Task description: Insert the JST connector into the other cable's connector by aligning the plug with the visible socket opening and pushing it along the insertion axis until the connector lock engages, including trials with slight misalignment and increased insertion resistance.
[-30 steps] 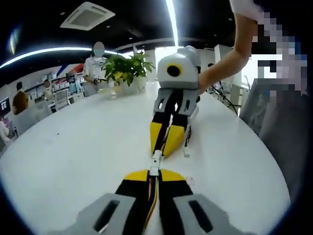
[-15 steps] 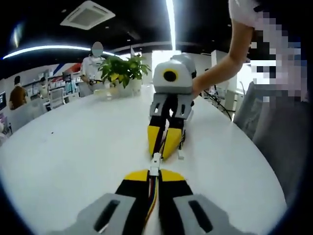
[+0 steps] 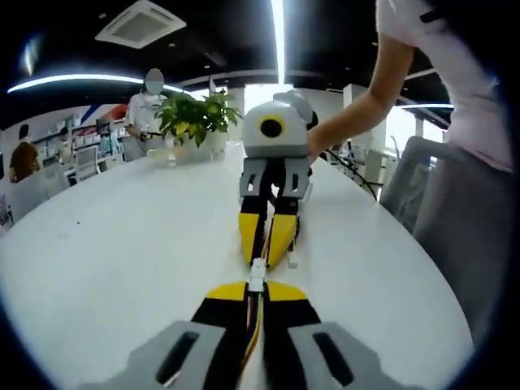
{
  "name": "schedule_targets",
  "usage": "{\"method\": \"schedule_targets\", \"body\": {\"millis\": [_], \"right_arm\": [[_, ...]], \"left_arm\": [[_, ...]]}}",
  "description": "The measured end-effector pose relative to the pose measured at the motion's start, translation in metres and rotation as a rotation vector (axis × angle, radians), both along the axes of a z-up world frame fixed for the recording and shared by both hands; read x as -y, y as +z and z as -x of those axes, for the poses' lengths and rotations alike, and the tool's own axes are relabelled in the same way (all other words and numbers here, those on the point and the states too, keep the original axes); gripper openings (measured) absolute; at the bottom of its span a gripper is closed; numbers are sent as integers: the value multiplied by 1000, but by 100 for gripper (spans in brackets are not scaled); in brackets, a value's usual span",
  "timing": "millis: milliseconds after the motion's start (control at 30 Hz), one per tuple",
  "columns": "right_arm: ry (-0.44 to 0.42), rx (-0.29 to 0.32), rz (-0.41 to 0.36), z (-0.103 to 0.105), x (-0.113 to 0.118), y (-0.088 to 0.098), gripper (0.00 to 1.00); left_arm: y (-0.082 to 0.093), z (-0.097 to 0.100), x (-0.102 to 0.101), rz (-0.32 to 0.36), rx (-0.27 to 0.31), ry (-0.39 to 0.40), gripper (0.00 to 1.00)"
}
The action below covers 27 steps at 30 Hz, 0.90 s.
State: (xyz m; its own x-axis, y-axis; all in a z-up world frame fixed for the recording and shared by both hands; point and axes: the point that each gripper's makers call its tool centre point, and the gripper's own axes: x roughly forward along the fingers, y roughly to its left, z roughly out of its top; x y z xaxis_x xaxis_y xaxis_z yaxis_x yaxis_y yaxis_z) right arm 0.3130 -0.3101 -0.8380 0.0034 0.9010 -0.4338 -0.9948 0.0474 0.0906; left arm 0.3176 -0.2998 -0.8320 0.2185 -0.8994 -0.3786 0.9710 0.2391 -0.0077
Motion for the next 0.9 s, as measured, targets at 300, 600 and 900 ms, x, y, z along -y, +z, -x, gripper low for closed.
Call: {"method": "schedule_targets", "body": {"millis": [300, 600, 900], "right_arm": [[-11, -20, -25, -3, 1, 9, 4], [-6, -17, -29, -2, 0, 15, 3], [-16, -21, -42, -5, -4, 14, 3]], "left_arm": [[6, -5, 2, 40, -25, 19, 0], [11, -7, 5, 47, -15, 18, 0], [8, -12, 3, 28, -14, 18, 0]]}}
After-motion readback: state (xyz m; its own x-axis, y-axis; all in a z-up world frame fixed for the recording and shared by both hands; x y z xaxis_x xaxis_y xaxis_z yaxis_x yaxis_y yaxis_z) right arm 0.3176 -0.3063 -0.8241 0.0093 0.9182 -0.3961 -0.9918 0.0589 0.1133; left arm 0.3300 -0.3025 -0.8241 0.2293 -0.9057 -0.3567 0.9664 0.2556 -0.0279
